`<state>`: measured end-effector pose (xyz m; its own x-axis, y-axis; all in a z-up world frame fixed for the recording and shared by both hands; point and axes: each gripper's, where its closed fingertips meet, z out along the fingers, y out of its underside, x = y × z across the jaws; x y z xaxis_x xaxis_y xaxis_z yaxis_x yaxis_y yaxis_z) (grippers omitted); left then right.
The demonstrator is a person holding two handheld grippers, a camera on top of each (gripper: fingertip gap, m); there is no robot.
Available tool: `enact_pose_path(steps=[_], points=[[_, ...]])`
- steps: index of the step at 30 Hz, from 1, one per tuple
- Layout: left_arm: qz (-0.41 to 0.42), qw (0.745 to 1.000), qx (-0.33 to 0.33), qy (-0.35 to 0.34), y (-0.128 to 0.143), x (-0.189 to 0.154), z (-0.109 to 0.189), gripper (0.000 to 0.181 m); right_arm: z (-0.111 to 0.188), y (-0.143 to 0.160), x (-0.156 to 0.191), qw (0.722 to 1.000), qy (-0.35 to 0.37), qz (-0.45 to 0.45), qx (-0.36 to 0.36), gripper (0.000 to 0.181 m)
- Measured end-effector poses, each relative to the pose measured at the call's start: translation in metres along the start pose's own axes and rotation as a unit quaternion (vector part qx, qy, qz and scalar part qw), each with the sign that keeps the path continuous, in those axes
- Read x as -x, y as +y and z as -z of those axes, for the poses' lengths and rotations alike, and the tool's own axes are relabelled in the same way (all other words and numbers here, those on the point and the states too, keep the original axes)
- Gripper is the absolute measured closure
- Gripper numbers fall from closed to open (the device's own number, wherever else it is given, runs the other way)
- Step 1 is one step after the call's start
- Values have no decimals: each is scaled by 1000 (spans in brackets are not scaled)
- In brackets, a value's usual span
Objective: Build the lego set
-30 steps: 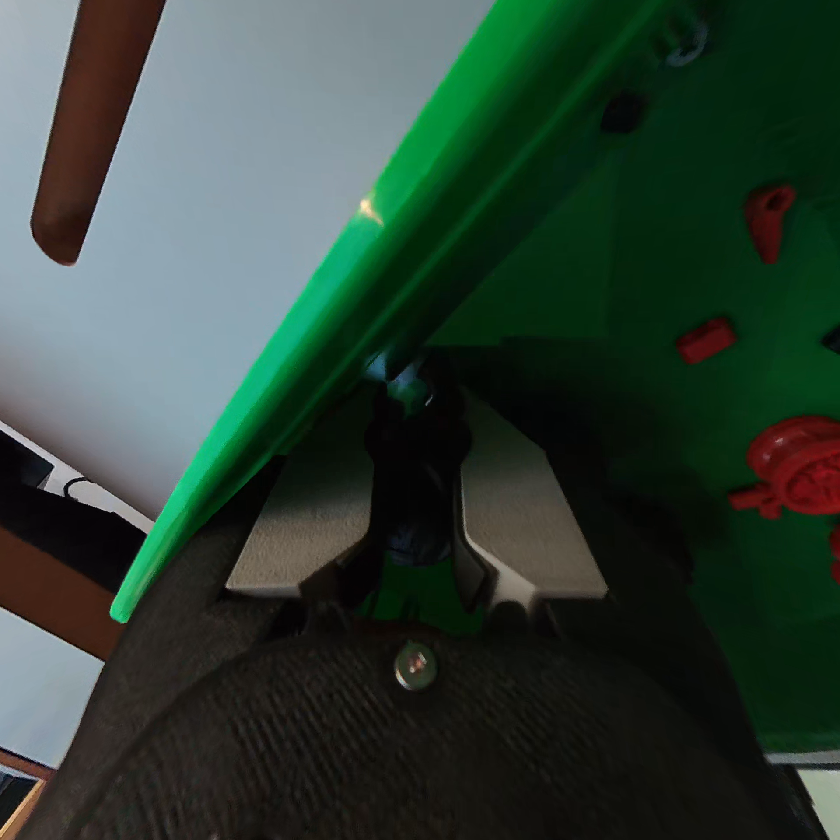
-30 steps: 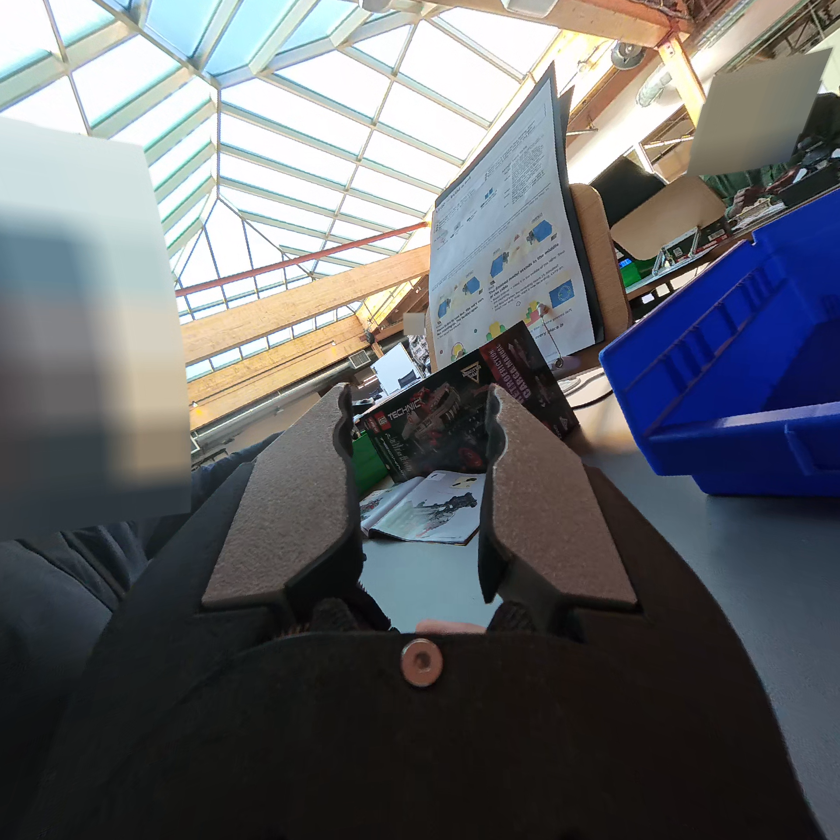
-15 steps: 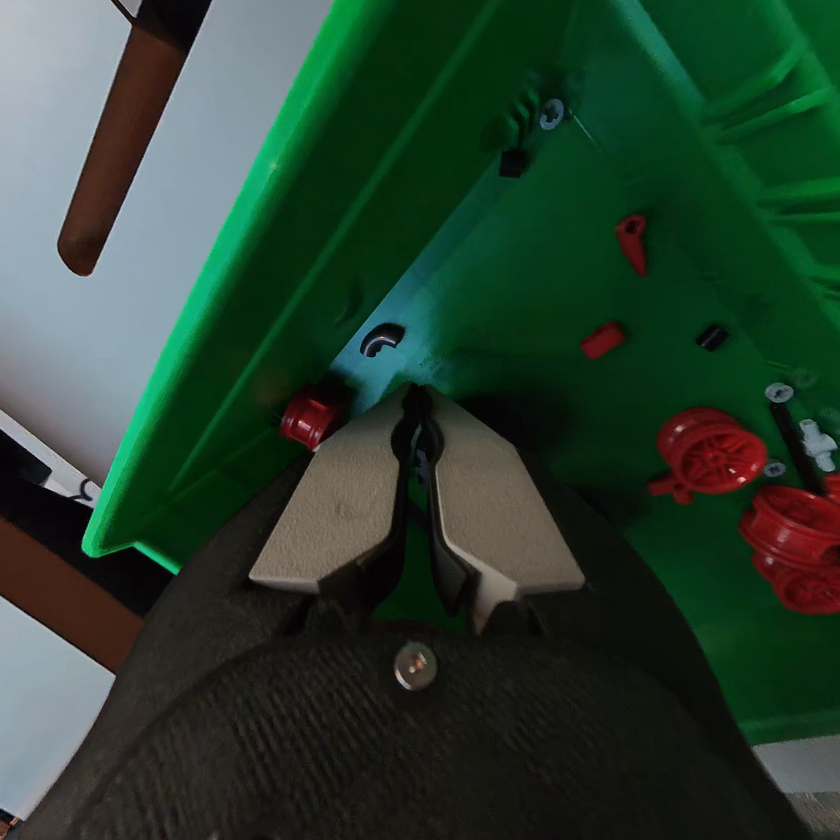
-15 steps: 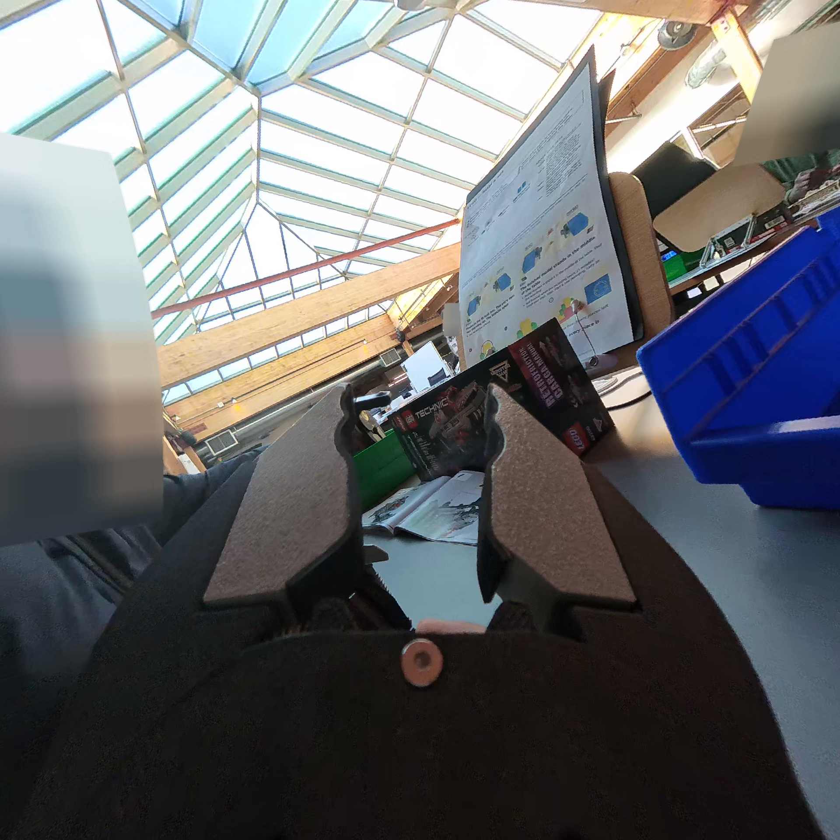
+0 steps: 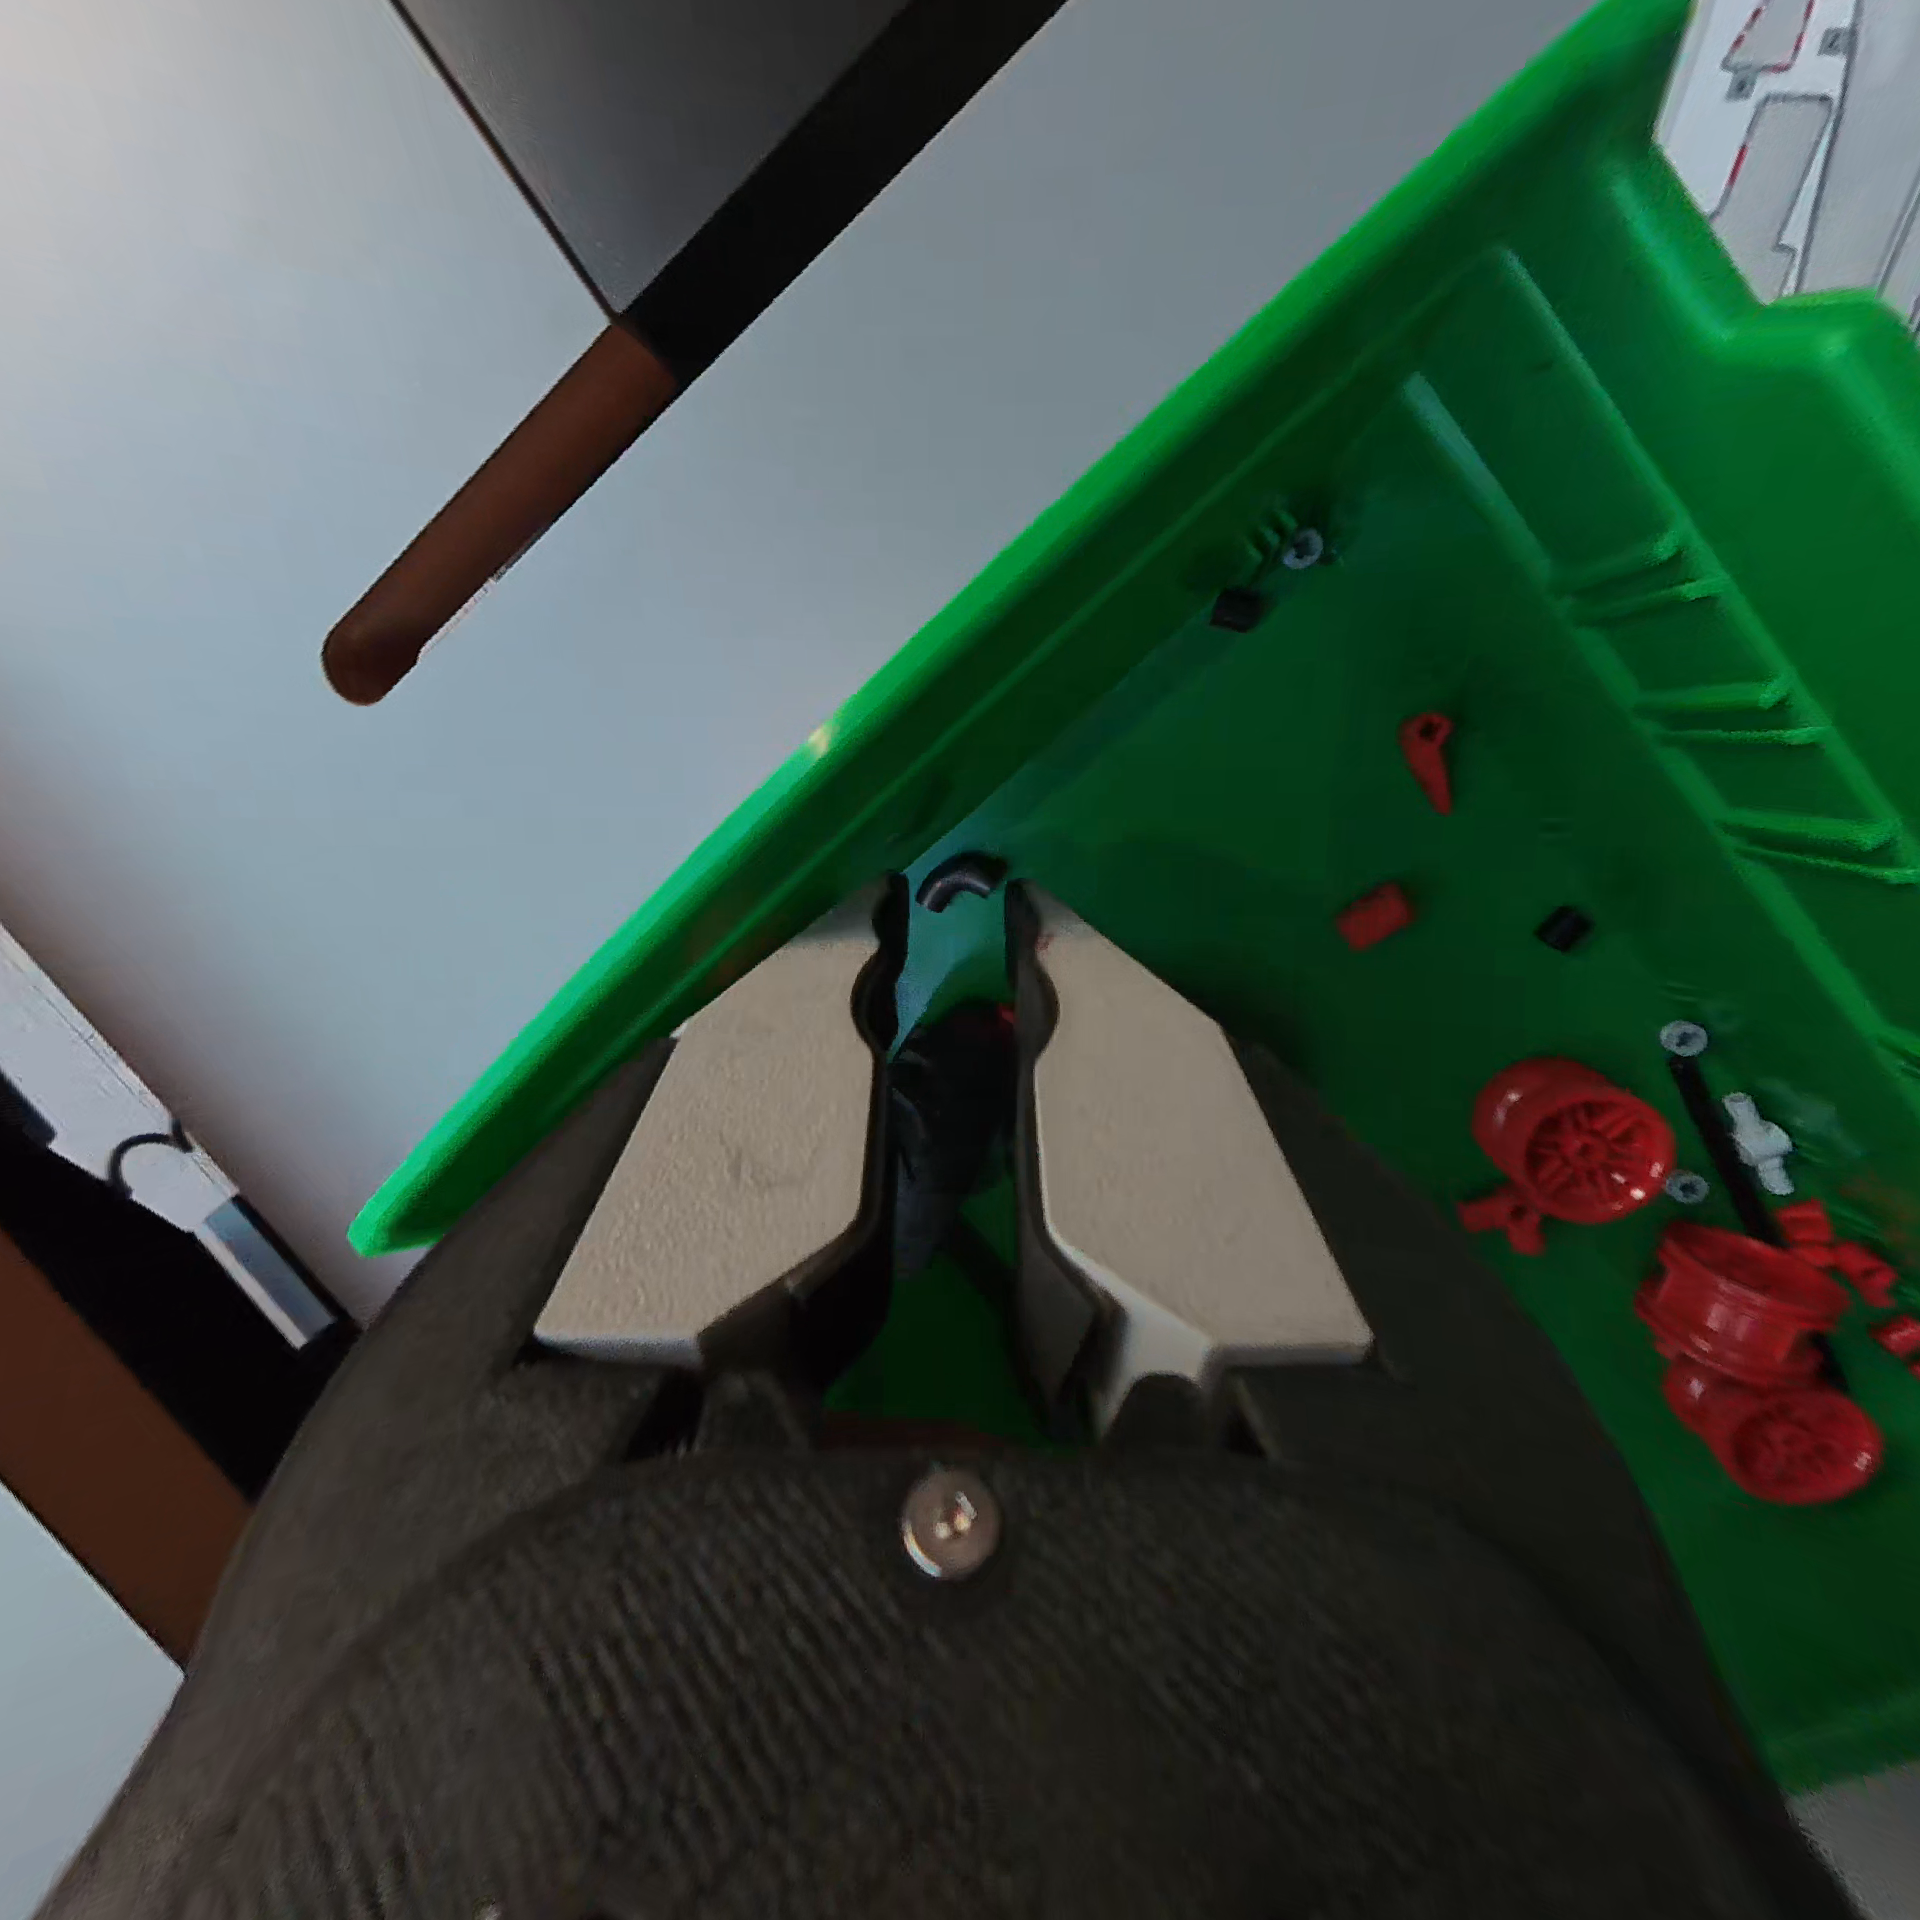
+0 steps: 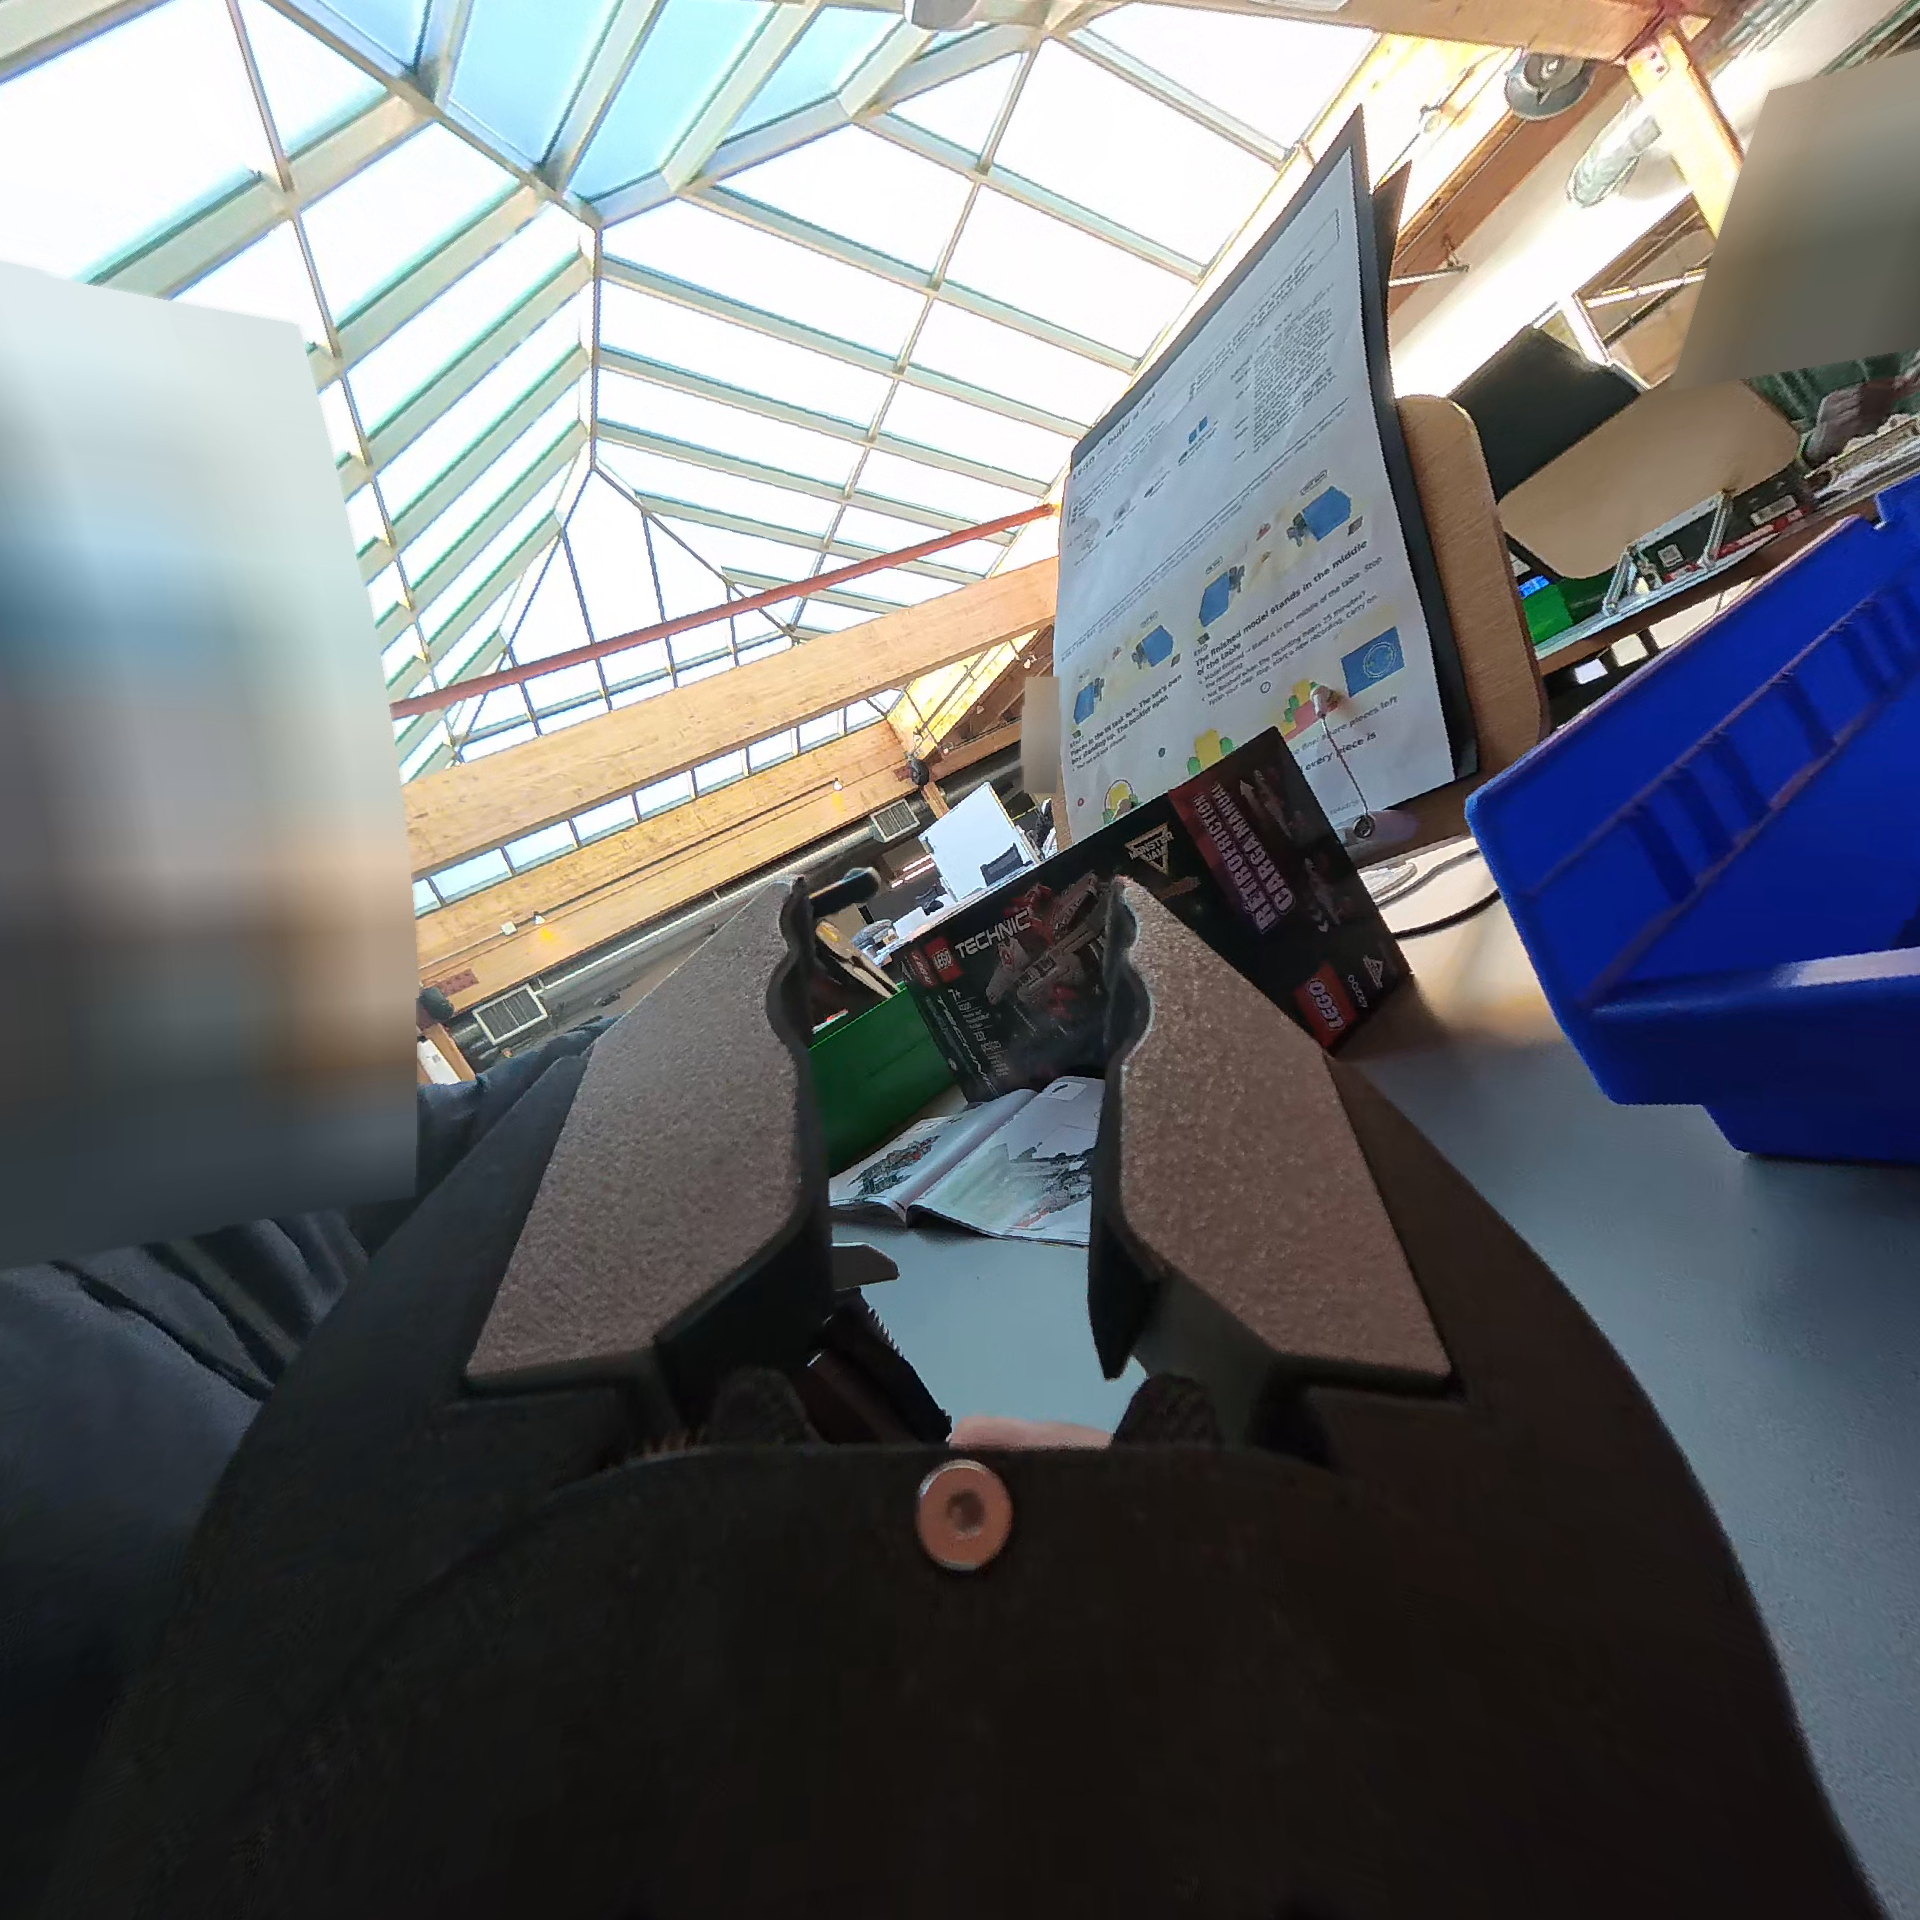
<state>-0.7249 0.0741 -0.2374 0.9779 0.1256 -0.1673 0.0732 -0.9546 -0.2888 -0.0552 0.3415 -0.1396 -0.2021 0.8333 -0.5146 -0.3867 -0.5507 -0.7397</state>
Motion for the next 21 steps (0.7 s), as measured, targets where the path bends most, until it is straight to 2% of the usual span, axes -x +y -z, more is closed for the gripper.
enact_pose_path(steps=[1,3,6,10,14,21], points=[[-11,1000,9,-1,0,-1,-5,166,0,0,0,1000,-1,-1,0,128],[-19,999,36,-6,4,-1,-15,167,0,0,-1,1000,0,-2,0,128],[-7,997,76,23,13,-8,-26,154,1,-1,-1,1000,2,-1,-2,128],[-39,993,109,-6,24,1,-31,161,1,-1,-1,1000,1,-2,-2,128],[-59,992,107,-16,25,3,-35,165,0,-1,-1,1000,0,-2,0,128],[-65,993,97,-4,23,-2,-37,159,0,-1,0,1000,-1,-1,-1,127]])
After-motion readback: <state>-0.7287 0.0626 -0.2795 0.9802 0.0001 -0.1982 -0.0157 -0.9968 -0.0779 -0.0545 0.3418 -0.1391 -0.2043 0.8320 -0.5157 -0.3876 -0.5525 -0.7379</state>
